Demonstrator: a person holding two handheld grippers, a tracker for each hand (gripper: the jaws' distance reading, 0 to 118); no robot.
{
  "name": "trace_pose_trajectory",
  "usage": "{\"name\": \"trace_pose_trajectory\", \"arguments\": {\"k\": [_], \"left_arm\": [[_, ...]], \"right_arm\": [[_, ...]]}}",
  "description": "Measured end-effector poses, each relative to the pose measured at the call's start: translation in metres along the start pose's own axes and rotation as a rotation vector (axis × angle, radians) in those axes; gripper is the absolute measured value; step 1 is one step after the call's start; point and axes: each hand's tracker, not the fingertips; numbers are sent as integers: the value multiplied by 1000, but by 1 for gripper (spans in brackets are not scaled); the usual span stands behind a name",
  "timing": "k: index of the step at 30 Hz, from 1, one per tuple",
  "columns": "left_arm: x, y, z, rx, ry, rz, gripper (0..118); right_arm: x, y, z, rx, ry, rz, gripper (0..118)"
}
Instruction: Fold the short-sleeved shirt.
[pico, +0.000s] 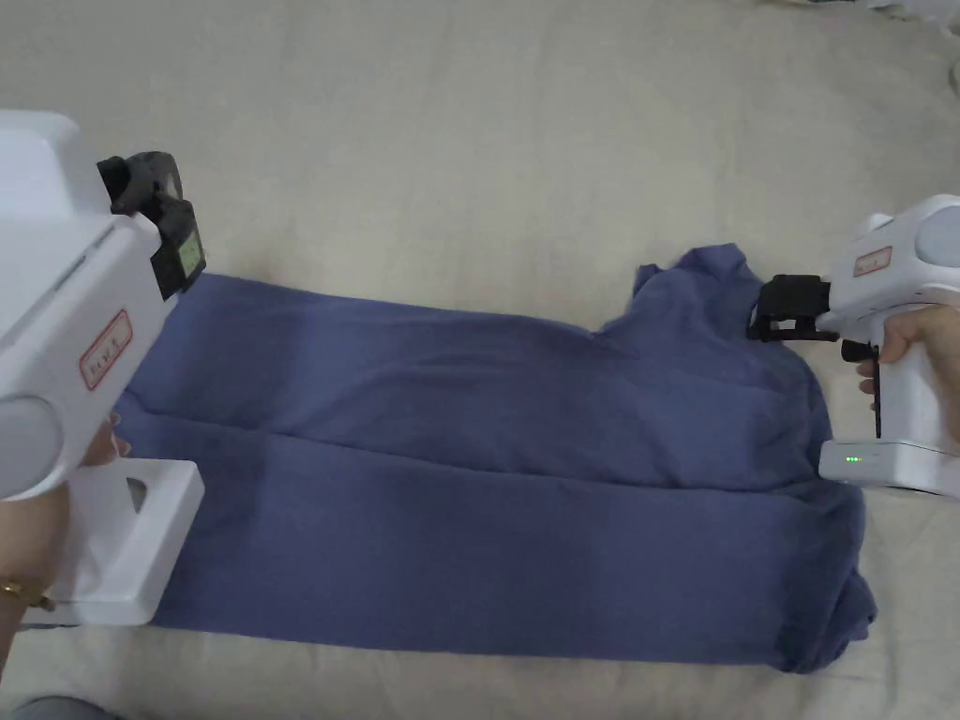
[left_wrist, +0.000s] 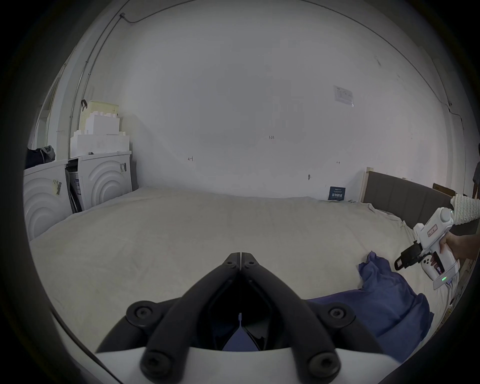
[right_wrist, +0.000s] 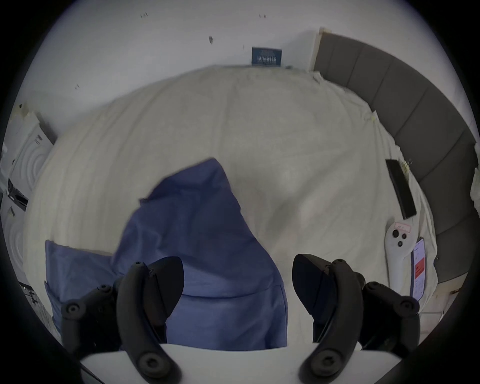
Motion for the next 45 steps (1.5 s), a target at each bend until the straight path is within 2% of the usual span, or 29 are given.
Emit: {"name": "trace_pose_trajectory", "arguments": {"k": [6, 7, 8, 9, 10, 12, 14, 16, 17, 18, 19, 20, 21, 26, 28, 32, 35, 38, 40, 41, 42, 43, 44, 45], "left_arm": [[-1, -11, -17, -47, 17, 9, 0], [-2, -13, -19, -56, 18, 9, 0], [-1, -15, -21, -65, 19, 6, 0], [-1, -17, -23, -75, 17, 2, 0], [0, -18, -25, -87, 15, -2, 0], [-1, -20, -29, -115, 16, -6, 0], [-6, -19, -34, -153, 7, 13, 0], [-14, -14, -41, -214, -6, 75, 20], [-20, -11, -46, -238, -3, 109, 37], [-25, -7, -52, -261, -6, 129, 69], [-32, -3, -62, -294, -2, 147, 89], [-36, 1, -71, -331, 11, 143, 104], [-40, 5, -80, -366, 27, 134, 113], [-82, 16, -139, -516, -71, 221, 113], [-80, 16, -151, -601, -66, 203, 113], [-72, 0, -184, -744, 32, 18, 113], [-67, -18, -201, -848, 119, -68, 112], [-62, -29, -206, -822, 116, -93, 99], [-59, -33, -209, -823, 112, -100, 70], [-58, -35, -209, -832, 101, -98, 48], [-57, -36, -209, -841, 79, -92, 19], [-58, -37, -210, -844, 42, -65, 5], [-57, -39, -209, -853, 10, -49, 2], [-54, -42, -208, -851, 37, -66, 0]], "right_arm": [[6, -9, -28, -49, -51, -26, 87], [7, -10, -29, -49, -44, -29, 80], [8, -12, -30, -49, -30, -39, 65], [8, -13, -31, -49, -19, -51, 31], [10, -13, -33, -45, -17, -67, 7], [10, -16, -33, -33, -16, -90, 5], [9, -15, -31, -28, -20, -78, 4], [9, -15, -26, -20, -20, -72, 4], [8, -15, -23, -13, -22, -66, 4], [6, -15, -19, -4, -24, -55, 4], [5, -16, -15, 4, -26, -46, 4], [4, -16, -12, 13, -27, -41, 4], [3, -17, -9, 23, -27, -36, 4], [4, -20, 2, 51, -22, -38, 4], [5, -21, 5, 59, -15, -50, 3], [5, -19, 7, 59, -8, -41, 3], [3, -17, 7, 60, -6, -31, 3], [2, -17, 7, 56, -10, -14, 3], [1, -17, 7, 56, -9, -10, 3], [1, -17, 8, 55, -8, -8, 3], [1, -17, 8, 53, -8, -5, 3], [0, -17, 9, 52, -8, -2, 3], [-1, -16, 10, 52, -10, 2, 3], [-1, -16, 10, 51, -11, 5, 3]]}}
